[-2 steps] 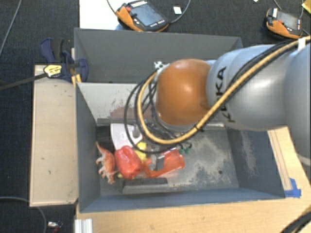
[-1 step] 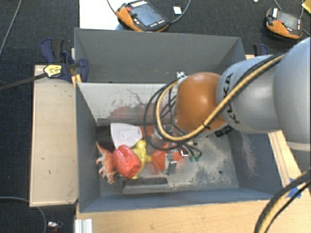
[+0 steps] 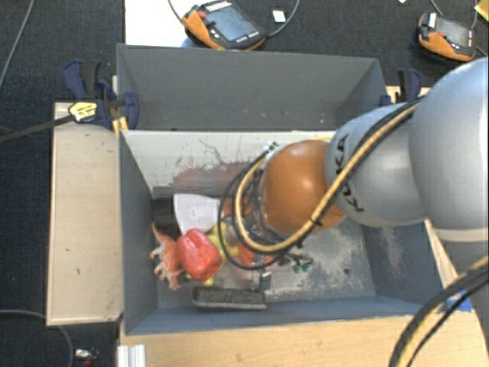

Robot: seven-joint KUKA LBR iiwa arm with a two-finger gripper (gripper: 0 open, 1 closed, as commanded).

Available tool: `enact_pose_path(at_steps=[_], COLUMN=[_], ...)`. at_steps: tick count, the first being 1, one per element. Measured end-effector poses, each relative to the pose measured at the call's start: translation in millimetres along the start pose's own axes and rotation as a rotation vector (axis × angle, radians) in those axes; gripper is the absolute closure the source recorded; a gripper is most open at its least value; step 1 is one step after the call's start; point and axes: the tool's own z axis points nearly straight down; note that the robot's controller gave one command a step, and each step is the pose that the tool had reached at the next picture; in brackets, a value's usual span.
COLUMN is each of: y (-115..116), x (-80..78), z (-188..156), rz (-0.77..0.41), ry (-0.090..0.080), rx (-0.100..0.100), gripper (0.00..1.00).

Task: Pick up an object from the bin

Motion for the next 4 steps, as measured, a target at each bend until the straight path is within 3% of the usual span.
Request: enact_pose_path(at_steps=[1, 4], y=[-30.6, -30.6], x=[-10.9, -11.4], z=[2.4, -7.6], rz=[0.117, 0.120], ry=[0.014, 0.010], rx=[-0.001, -0.001], gripper=[1.00, 1.00])
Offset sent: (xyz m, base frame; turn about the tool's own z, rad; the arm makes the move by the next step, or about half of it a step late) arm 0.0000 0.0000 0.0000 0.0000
